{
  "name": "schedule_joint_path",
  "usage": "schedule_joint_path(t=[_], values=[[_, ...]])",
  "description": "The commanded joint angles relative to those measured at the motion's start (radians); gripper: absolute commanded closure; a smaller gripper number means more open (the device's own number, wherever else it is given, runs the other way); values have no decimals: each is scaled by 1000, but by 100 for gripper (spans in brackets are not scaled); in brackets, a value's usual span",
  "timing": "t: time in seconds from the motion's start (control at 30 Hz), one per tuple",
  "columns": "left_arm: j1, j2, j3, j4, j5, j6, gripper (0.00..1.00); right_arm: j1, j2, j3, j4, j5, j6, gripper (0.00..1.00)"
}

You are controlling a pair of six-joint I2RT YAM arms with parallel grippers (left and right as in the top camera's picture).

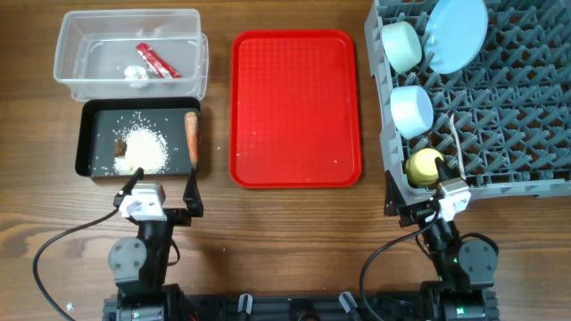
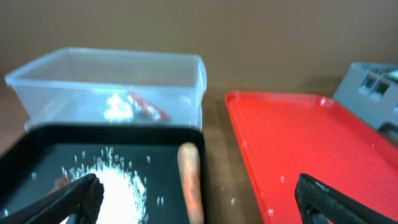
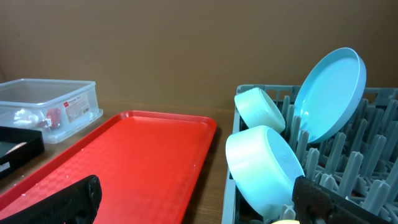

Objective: Sort waste into correct bins and load items into the dishwasher rack

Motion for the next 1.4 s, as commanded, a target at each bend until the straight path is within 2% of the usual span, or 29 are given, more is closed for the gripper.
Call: schedule_joint_path(t=[0.0,0.2,1.37], values=[[-11,-58,-10,-18,4,-10,0,6,-10,-1,5,9,-10,0],[-49,-73,-10,-13,2,-10,0,6,-10,-1,5,9,-10,0],[-48,-73,-10,-13,1,-10,0,6,-10,-1,5,9,-10,0]])
